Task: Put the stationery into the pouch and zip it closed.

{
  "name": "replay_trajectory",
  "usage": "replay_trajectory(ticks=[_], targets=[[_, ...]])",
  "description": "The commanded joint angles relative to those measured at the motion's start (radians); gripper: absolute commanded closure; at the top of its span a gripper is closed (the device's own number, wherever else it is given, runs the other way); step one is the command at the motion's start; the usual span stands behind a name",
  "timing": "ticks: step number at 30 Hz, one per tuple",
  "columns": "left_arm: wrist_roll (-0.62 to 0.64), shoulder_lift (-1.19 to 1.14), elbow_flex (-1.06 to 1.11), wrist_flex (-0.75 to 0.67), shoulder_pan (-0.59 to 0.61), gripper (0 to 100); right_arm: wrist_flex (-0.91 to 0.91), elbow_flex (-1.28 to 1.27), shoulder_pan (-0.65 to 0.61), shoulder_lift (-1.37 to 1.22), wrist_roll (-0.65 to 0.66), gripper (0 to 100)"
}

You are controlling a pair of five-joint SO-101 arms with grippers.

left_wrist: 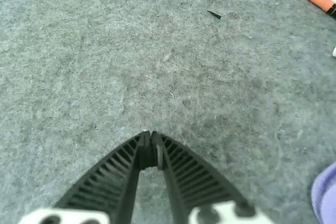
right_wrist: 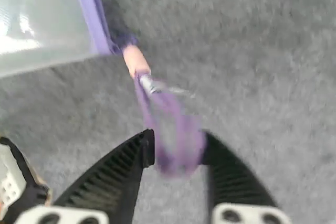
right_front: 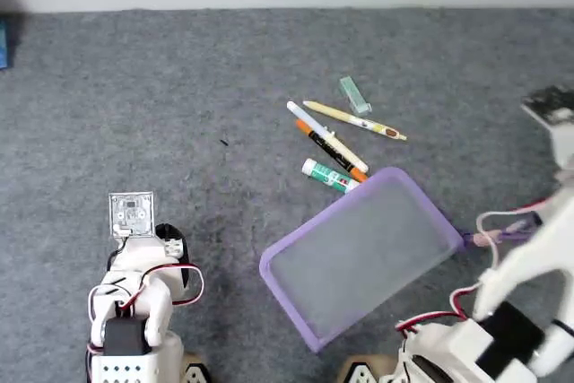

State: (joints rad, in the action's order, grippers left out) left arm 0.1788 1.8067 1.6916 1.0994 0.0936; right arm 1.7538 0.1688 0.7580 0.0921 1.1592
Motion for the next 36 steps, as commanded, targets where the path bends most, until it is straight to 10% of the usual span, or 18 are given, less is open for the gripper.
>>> replay_trajectory(ticks=[1, 13, 27, 36], targets=[[0.008, 0.011, -0.008, 0.003, 0.002, 99, 0.018, -0.002, 0.120, 0.021, 0.100, 65.3], [0.008, 0.011, -0.008, 0.003, 0.002, 99, 0.008, -0.178, 0.096, 0.021, 0.321, 65.3], [0.008, 0.011, -0.008, 0.003, 0.002, 99, -0.727, -0.756, -0.197, 0.021, 0.321, 76.8], [0.008, 0.011, -0.008, 0.003, 0.002, 99, -0.762, -0.810, -0.189, 0.018, 0.321, 78.6]])
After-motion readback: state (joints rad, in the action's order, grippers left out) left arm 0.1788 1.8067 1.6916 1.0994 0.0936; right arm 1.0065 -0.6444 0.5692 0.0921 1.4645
